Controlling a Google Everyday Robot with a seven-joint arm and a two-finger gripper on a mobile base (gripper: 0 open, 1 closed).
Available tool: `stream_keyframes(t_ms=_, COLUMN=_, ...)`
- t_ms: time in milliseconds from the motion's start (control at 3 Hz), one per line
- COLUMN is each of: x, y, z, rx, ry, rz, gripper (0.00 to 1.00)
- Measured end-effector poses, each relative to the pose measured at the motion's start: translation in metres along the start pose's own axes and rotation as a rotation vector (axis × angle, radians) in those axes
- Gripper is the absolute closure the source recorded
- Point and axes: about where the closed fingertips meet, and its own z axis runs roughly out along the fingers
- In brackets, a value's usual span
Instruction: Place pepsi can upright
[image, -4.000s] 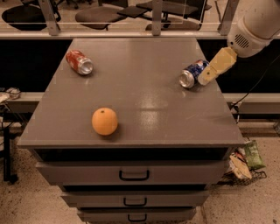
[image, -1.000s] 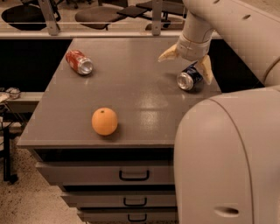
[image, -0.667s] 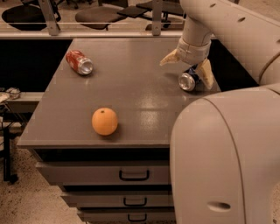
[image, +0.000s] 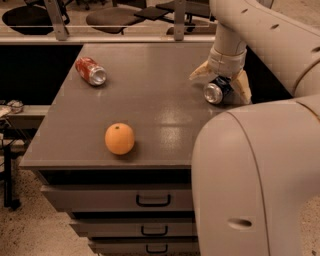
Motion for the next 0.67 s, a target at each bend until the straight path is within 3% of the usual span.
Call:
stream_keyframes(t_ms=333, x=-0.01, y=-0.013, z=0.001, rx=0.02, ry=-0.006, rz=-0.008, gripper=0.15)
stream_keyframes(t_ms=667, x=-0.019, y=-0.025, z=-0.001, rx=0.038, ry=-0.017, rz=-0.01, gripper=0.39)
